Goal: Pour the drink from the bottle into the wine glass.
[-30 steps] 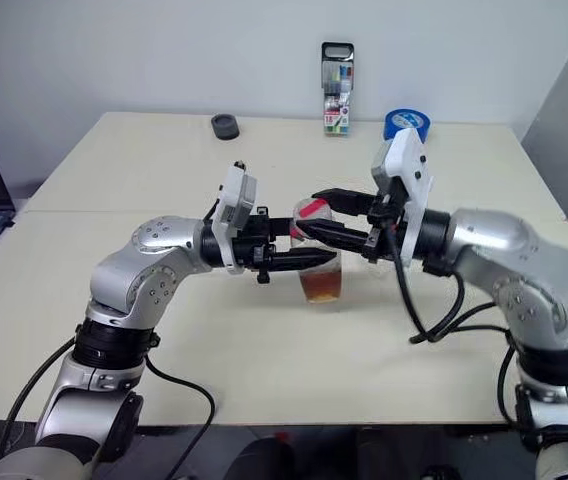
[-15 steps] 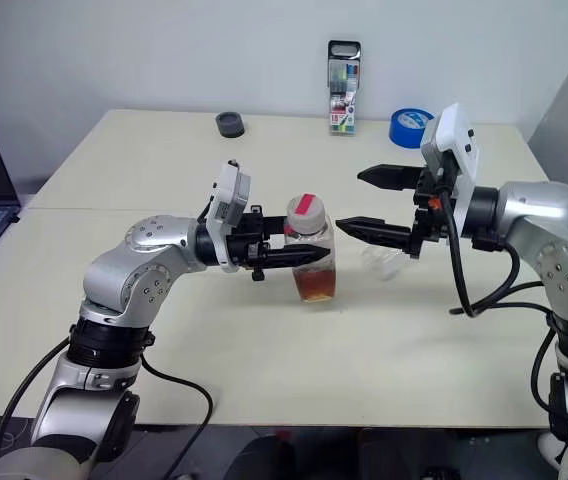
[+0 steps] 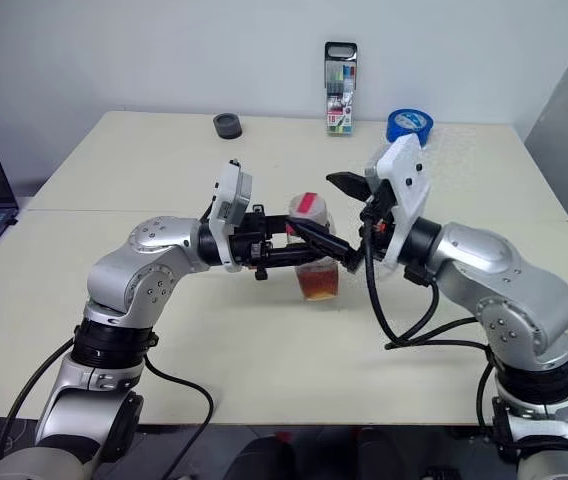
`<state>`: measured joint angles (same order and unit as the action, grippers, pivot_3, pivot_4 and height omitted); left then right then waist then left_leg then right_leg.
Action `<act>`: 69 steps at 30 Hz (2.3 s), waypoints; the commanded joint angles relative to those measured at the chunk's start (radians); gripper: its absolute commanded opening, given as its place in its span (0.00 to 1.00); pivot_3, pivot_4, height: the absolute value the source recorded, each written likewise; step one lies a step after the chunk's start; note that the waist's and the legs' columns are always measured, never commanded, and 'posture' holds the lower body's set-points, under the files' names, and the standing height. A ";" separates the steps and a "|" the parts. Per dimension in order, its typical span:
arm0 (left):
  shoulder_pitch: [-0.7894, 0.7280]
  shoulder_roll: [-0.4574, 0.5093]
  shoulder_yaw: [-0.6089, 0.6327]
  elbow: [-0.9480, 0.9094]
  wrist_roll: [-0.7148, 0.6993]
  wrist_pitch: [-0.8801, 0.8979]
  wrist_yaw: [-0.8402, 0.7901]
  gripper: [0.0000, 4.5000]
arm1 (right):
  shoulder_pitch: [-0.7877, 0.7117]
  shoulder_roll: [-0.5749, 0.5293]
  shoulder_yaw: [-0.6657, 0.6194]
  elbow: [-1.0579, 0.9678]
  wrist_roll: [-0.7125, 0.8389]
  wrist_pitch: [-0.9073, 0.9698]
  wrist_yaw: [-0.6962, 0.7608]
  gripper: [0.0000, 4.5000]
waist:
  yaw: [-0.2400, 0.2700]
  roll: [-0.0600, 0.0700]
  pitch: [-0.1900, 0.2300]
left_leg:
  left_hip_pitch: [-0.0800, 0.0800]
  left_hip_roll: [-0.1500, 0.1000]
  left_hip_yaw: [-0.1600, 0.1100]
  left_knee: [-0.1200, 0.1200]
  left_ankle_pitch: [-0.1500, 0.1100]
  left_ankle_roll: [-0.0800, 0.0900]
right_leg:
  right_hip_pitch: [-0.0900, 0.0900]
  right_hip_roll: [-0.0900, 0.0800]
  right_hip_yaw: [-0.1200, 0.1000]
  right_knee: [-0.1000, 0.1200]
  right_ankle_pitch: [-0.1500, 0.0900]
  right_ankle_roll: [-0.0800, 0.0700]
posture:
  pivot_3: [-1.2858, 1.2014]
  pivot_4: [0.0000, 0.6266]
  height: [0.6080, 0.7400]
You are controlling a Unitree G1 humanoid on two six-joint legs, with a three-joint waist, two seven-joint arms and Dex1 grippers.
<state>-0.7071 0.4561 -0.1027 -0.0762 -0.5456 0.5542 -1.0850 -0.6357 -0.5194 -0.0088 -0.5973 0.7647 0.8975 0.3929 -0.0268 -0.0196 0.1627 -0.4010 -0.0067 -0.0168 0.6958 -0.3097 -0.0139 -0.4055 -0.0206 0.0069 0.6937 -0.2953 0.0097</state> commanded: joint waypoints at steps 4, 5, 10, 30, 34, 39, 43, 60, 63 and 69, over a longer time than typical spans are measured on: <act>-0.029 -0.006 0.015 -0.021 -0.004 -0.038 0.000 0.47 | 0.004 -0.007 -0.030 -0.017 -0.019 -0.038 0.002 1.00 | 0.000 0.000 0.000 | 0.000 0.000 0.000 0.000 0.000 0.000 | 0.000 0.000 0.000 0.000 0.000 0.000 | 0.52 0.24 1.00; -0.028 -0.006 0.014 -0.023 -0.005 -0.037 0.000 0.47 | 0.000 -0.010 -0.043 -0.015 -0.011 -0.033 -0.001 1.00 | 0.000 0.000 0.000 | 0.000 0.000 0.000 0.000 0.000 0.000 | 0.000 0.000 0.000 0.000 0.000 0.000 | 0.52 0.24 1.00; -0.017 -0.006 0.015 -0.025 -0.003 -0.045 0.000 0.47 | 0.018 -0.045 -0.100 -0.026 0.034 -0.010 0.004 1.00 | 0.000 0.000 0.000 | 0.000 0.000 0.000 0.000 0.000 0.000 | 0.000 0.000 0.000 0.000 0.000 0.000 | 0.52 0.24 1.00; -0.028 -0.015 0.017 0.005 0.013 -0.063 0.000 0.47 | 0.053 -0.101 -0.123 -0.093 0.170 0.036 -0.003 1.00 | -0.002 0.000 0.000 | 0.000 0.000 0.000 0.000 0.000 0.000 | 0.000 0.000 0.000 0.000 0.000 0.000 | 0.52 0.24 1.00; -0.035 -0.014 0.015 0.014 0.015 -0.065 -0.003 0.47 | 0.011 -0.054 -0.064 -0.067 0.115 0.011 -0.044 1.00 | -0.004 0.000 0.000 | 0.001 0.000 0.000 0.000 0.000 0.000 | 0.000 0.000 0.000 0.001 0.000 0.000 | 0.52 0.24 1.00; -0.039 -0.016 0.014 0.015 0.015 -0.064 -0.003 0.47 | -0.015 -0.034 -0.026 -0.038 0.062 -0.011 -0.040 1.00 | -0.002 0.000 0.000 | 0.000 0.000 0.000 0.000 0.000 0.000 | 0.000 0.000 0.000 0.001 0.000 0.000 | 0.52 0.24 1.00; -0.038 -0.017 0.012 0.011 0.014 -0.063 -0.001 0.47 | -0.019 -0.024 -0.024 -0.025 0.050 -0.020 -0.038 1.00 | -0.002 0.000 0.000 | 0.000 0.000 0.000 0.000 0.000 0.000 | 0.000 0.000 0.000 0.000 0.000 0.000 | 0.52 0.24 1.00; -0.042 -0.022 0.008 0.018 0.013 -0.062 -0.005 0.47 | 0.029 -0.101 -0.113 -0.041 0.077 0.018 -0.019 1.00 | -0.002 0.000 0.000 | 0.000 0.000 0.000 0.000 0.000 0.000 | 0.000 0.000 0.000 0.001 0.000 0.000 | 0.52 0.24 1.00; -0.042 -0.022 0.008 0.018 0.013 -0.061 -0.007 0.47 | 0.032 -0.104 -0.126 -0.052 0.097 0.028 -0.024 1.00 | -0.002 0.000 0.000 | 0.000 0.000 0.000 0.000 0.000 0.000 | 0.000 0.000 0.000 0.001 0.000 0.000 | 0.52 0.24 1.00; -0.044 -0.021 0.009 0.022 0.015 -0.062 -0.010 0.47 | 0.031 -0.100 -0.115 -0.082 0.156 0.041 -0.010 1.00 | -0.002 0.000 0.000 | 0.000 0.000 0.000 0.000 0.000 0.000 | 0.000 0.000 0.000 0.001 0.000 0.000 | 0.52 0.24 1.00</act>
<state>-0.7190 0.4373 -0.1058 -0.0312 -0.5245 0.5141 -1.0853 -0.5989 -0.6160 -0.1019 -0.6381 0.8915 0.9437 0.3782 -0.0287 -0.0196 0.1627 -0.4007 -0.0067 -0.0166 0.6957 -0.3100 -0.0135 -0.4057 -0.0204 0.0072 0.6944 -0.2953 0.0097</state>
